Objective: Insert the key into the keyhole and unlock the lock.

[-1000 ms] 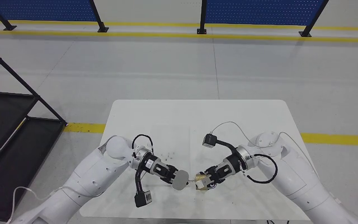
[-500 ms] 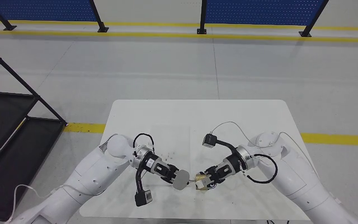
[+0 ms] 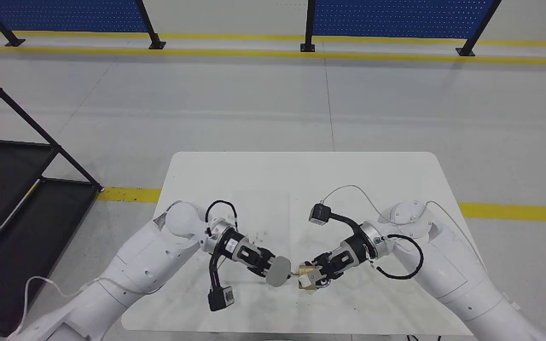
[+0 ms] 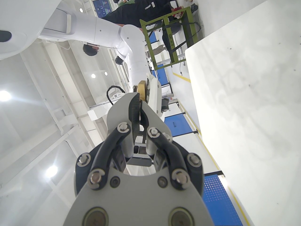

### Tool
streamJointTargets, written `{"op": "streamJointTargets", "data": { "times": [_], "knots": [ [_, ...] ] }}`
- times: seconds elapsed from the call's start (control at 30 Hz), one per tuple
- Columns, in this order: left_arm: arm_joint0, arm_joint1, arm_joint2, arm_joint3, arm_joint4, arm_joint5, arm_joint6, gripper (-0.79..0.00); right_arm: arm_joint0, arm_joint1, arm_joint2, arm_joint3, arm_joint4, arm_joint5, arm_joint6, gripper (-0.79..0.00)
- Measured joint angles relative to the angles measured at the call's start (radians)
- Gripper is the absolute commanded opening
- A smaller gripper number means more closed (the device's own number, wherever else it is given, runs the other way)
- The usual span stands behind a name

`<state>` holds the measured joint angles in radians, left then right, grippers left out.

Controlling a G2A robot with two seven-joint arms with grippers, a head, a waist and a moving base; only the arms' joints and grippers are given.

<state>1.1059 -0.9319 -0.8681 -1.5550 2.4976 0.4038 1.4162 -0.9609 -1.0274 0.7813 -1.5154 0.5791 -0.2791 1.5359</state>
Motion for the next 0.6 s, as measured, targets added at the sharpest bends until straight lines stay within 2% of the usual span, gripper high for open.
{"op": "streamJointTargets", "data": {
  "times": [0.6],
  "knots": [
    [-0.026,-0.013,0.03,0.017,-0.006,0.007,-0.007,-0.785,0.0,0.0,0.0,0.0,0.0,0.0,0.0,-0.785]
  ]
}}
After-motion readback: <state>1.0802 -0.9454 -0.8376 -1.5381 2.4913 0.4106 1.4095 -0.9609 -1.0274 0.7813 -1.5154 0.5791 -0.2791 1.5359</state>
